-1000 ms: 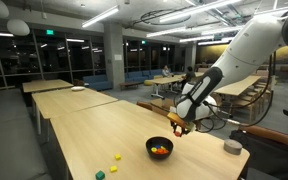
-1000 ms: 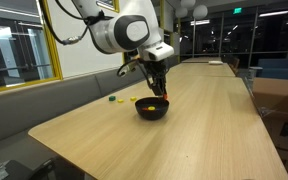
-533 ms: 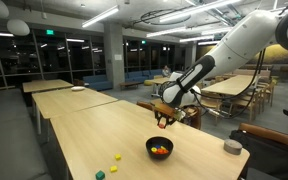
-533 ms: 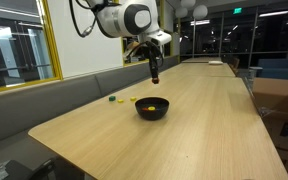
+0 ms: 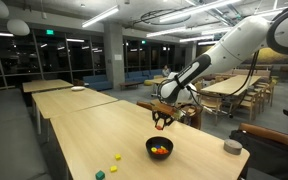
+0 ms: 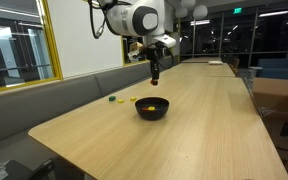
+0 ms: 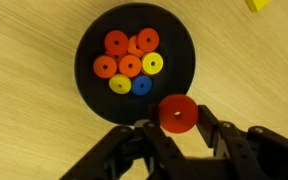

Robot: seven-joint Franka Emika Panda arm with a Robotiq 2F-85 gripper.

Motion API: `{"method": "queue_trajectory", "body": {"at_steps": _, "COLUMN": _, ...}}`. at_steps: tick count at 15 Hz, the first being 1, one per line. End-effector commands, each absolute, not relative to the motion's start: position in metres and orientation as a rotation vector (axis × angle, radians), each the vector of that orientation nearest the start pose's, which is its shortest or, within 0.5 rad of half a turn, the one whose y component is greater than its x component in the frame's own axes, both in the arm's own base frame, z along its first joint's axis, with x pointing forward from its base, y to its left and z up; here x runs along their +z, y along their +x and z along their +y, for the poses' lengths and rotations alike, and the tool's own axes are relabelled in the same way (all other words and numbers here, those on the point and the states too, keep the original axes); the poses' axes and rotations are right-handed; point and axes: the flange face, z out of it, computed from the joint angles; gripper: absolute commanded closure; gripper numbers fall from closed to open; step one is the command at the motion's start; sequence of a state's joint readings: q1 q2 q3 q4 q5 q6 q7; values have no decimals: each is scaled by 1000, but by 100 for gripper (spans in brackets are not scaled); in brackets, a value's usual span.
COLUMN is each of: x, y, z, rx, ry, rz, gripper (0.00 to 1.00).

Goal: Put some of the discs on the table into the bowl

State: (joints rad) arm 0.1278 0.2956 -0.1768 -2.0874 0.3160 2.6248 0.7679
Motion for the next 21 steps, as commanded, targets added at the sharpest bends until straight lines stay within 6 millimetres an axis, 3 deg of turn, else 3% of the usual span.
{"method": "queue_trajectory", "body": {"at_steps": 1, "x": 311, "y": 616, "z": -36, "rx": -236, "ry": -2531, "rz": 1419, "gripper": 77}}
{"method": "queue_trajectory", "body": {"at_steps": 12, "x": 302, "y": 610, "z": -17, "rx": -35, "ry": -2595, "rz": 1326, "gripper": 77}}
{"method": "queue_trajectory", "body": {"at_steps": 13, "x": 301, "y": 609, "z": -16, "rx": 0, "ry": -2595, "rz": 1328, "gripper": 37}}
{"method": "queue_trajectory", "body": {"at_steps": 18, "x": 302, "y": 603, "z": -17, "rx": 84, "ry": -2611, "rz": 1329, "gripper": 3}}
{"method": "queue_trajectory", "body": {"at_steps": 21, "x": 322, "y": 590, "z": -9, "rx": 101, "ry": -2707, "rz": 1307, "gripper": 0}}
